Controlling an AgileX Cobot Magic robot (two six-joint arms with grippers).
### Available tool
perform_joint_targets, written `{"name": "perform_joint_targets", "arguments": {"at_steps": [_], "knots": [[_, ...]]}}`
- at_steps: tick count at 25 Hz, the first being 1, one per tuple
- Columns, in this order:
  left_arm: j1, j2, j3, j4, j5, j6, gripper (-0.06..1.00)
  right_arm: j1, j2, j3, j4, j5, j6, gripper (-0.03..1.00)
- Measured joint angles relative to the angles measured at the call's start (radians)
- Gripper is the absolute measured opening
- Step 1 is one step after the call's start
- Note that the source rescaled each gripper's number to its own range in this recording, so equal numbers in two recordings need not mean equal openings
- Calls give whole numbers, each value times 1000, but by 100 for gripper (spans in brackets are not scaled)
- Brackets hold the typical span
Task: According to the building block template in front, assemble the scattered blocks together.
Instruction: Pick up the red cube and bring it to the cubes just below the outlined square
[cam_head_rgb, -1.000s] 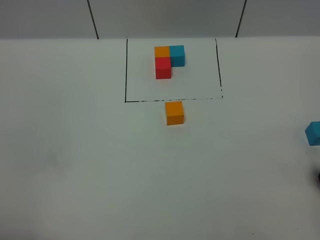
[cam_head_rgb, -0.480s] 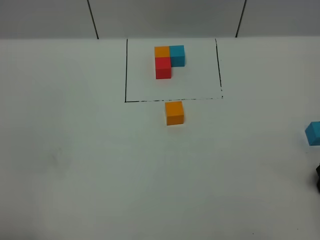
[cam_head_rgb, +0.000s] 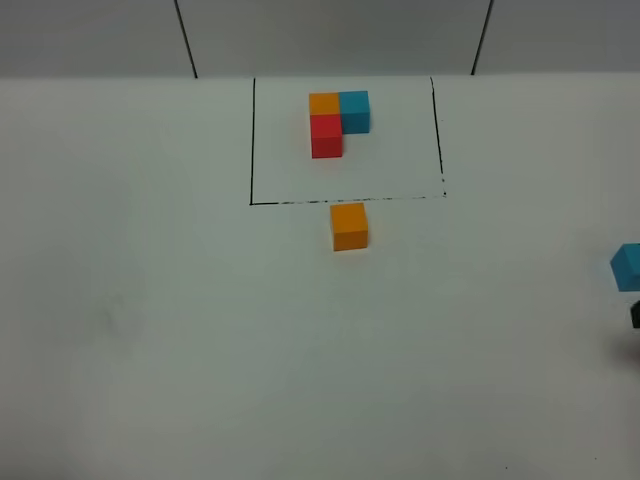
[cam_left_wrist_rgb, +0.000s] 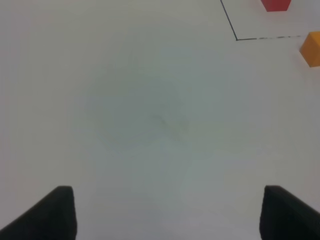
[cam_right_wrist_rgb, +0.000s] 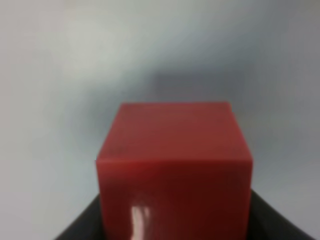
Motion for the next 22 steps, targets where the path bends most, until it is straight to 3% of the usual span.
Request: {"name": "perform_joint_targets", "arguments": {"at_steps": [3,8,13,18,22], "knots": [[0,0,0,0,0,0,62,144,-137,0,-14,80,205,2],[0,0,0,0,0,0,62,499,-253,0,-142,201,611,2],[0,0,0,0,0,0,62,812,-204,-41,-216,224,907,2],[0,0,0,8,0,-1,62,893,-55,-160,-225,224,956,2],[0,0,0,20,0,-2,62,895,93,-270,-155,217,864,2]]}}
